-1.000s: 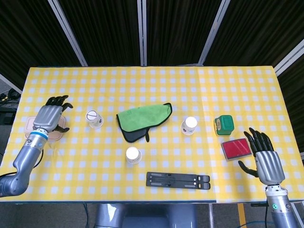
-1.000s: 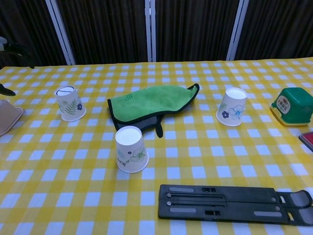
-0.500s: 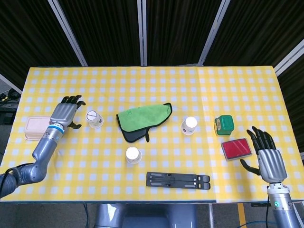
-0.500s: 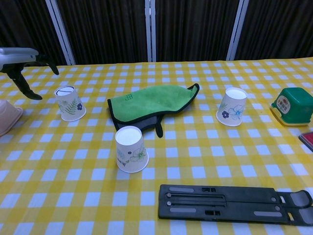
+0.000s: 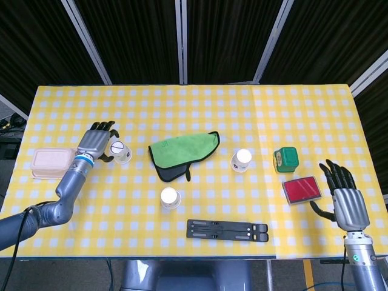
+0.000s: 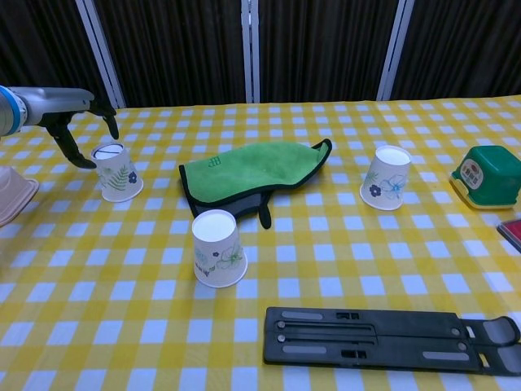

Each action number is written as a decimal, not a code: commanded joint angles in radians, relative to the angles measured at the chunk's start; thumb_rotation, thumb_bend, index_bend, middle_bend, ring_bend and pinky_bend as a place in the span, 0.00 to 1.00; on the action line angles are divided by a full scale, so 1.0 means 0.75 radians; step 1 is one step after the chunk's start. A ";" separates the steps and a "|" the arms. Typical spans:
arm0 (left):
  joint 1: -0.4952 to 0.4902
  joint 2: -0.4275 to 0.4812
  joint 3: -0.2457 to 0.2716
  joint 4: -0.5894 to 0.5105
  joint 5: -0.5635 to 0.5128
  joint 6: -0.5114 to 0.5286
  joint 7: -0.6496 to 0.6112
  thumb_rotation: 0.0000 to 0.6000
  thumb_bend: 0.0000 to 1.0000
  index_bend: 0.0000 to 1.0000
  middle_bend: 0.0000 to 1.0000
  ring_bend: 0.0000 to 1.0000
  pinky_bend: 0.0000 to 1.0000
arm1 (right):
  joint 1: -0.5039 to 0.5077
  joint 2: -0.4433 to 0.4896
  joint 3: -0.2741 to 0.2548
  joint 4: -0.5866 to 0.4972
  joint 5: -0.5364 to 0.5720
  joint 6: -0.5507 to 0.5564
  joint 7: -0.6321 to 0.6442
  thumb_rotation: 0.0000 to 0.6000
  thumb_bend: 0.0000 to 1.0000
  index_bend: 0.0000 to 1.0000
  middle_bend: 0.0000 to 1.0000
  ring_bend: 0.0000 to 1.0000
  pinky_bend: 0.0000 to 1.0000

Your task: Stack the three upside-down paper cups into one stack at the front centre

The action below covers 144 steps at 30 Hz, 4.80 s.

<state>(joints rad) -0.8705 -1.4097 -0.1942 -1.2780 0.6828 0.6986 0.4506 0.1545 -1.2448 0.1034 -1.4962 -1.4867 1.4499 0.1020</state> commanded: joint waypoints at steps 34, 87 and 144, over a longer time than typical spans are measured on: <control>0.156 0.423 0.052 -0.978 0.777 0.389 -0.105 1.00 0.31 0.38 0.00 0.00 0.00 | -0.012 0.013 -0.001 -0.023 -0.032 0.046 0.015 1.00 0.14 0.00 0.00 0.00 0.00; 0.543 0.229 0.346 -0.681 0.936 0.966 -0.150 1.00 0.07 0.00 0.00 0.00 0.00 | 0.032 0.006 0.029 -0.042 -0.002 -0.014 -0.023 1.00 0.14 0.00 0.00 0.00 0.00; 0.844 0.284 0.240 -0.450 1.054 1.025 -0.502 1.00 0.07 0.00 0.00 0.00 0.00 | 0.878 -0.308 0.176 0.076 1.020 -0.761 -0.867 1.00 0.27 0.34 0.05 0.00 0.00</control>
<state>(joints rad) -0.2378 -1.1968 -0.0137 -1.6153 1.4735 1.4672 0.0738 0.8121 -1.4738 0.2362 -1.4416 -0.7212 0.8786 -0.5520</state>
